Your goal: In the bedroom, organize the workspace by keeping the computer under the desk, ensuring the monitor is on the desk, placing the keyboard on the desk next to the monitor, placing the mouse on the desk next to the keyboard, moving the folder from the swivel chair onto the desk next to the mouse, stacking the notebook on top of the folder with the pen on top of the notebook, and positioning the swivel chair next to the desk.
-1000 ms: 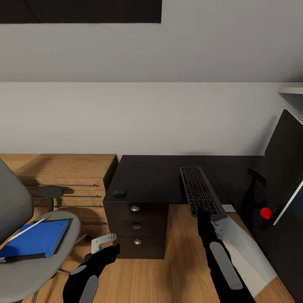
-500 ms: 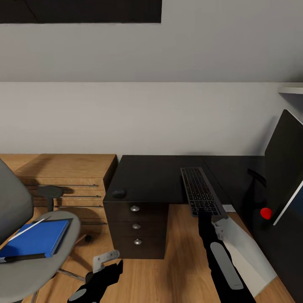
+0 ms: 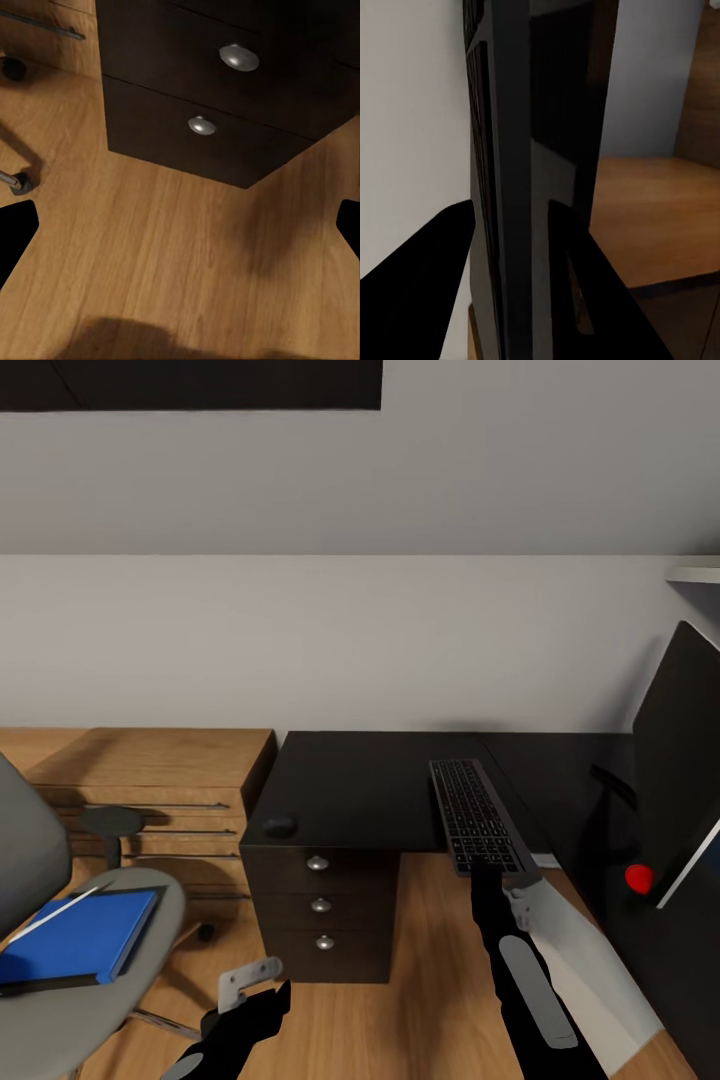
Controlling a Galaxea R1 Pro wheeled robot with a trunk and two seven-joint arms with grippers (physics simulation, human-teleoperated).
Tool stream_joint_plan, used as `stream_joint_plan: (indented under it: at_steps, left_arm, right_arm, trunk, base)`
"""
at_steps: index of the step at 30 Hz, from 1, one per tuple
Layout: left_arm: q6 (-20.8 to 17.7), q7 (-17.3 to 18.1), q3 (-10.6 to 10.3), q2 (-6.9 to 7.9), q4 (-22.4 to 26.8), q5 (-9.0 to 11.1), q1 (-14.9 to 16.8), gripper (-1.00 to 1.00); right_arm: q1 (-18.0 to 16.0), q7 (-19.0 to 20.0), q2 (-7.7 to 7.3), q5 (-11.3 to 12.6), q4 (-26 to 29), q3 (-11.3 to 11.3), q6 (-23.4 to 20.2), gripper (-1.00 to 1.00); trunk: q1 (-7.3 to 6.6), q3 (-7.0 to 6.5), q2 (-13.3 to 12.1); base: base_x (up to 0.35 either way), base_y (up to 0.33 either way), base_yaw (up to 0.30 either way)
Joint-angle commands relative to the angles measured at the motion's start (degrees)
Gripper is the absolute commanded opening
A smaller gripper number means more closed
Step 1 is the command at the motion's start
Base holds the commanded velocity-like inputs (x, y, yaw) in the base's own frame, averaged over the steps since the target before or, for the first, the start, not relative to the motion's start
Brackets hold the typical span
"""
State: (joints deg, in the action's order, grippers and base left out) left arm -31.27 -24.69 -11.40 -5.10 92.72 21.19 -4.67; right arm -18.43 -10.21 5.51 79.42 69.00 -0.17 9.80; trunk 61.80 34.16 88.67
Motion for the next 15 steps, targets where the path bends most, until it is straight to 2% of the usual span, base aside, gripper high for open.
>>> stream_joint_plan:
  at_steps: [1, 7, 15]
  left_arm:
    - [-0.1, -0.54, -0.07, 0.0, 0.09, 0.61, 0.01, 1.0]
    - [-0.12, -0.54, -0.11, 0.0, 0.09, 0.61, 0.01, 1.0]
    - [-0.3, -0.54, 0.05, 0.06, 0.09, 0.61, 0.01, 1.0]
  right_arm:
    - [-0.02, -0.15, 0.02, 0.47, 0.08, -0.01, 0.22, -1.0]
    - [-0.02, -0.16, 0.02, 0.47, -0.28, -0.01, 0.25, -1.0]
    - [-0.02, -0.16, 0.02, 0.47, -0.68, 0.03, 0.29, -1.0]
  trunk:
    - [0.01, 0.04, 0.03]
    - [0.01, 0.04, 0.03]
    - [0.01, 0.04, 0.03]
  base:
    - [0.039, -0.012, 0.0]
    - [0.161, -0.099, 0.0]
    - [0.076, -0.072, 0.0]
